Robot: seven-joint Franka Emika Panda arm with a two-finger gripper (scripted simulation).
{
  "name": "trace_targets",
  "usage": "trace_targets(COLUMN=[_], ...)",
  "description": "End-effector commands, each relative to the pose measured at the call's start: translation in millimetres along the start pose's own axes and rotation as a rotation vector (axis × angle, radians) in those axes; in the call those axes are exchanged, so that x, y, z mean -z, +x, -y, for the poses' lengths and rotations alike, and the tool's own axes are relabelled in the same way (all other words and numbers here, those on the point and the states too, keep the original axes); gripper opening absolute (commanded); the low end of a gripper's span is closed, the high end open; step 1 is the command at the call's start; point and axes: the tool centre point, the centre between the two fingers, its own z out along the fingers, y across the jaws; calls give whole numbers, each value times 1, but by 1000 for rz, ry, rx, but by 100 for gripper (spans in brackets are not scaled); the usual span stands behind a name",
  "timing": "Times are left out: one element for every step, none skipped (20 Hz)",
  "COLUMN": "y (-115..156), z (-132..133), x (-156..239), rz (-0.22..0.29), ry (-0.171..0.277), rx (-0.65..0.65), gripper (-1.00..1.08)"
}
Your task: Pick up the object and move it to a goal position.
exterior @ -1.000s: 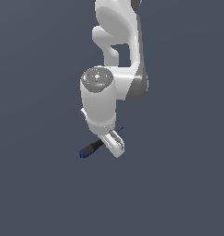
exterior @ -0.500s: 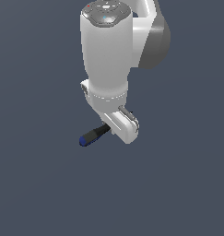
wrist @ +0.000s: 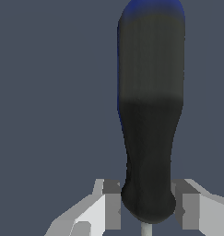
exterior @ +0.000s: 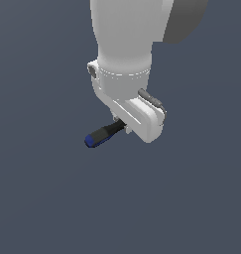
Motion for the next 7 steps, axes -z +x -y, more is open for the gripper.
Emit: trace_targets(y=[-1, -1, -1, -1, -1, -1, -1], z=[2, 2, 3, 3, 4, 4, 4], x=[8, 10, 12, 13, 13, 14, 14], rz=[0, 0, 0, 0, 0, 0, 0], ry=[0, 0, 0, 0, 0, 0, 0], rx=[0, 0, 0, 0, 0, 0, 0], gripper=[-100, -100, -100, -100, -100, -100, -100])
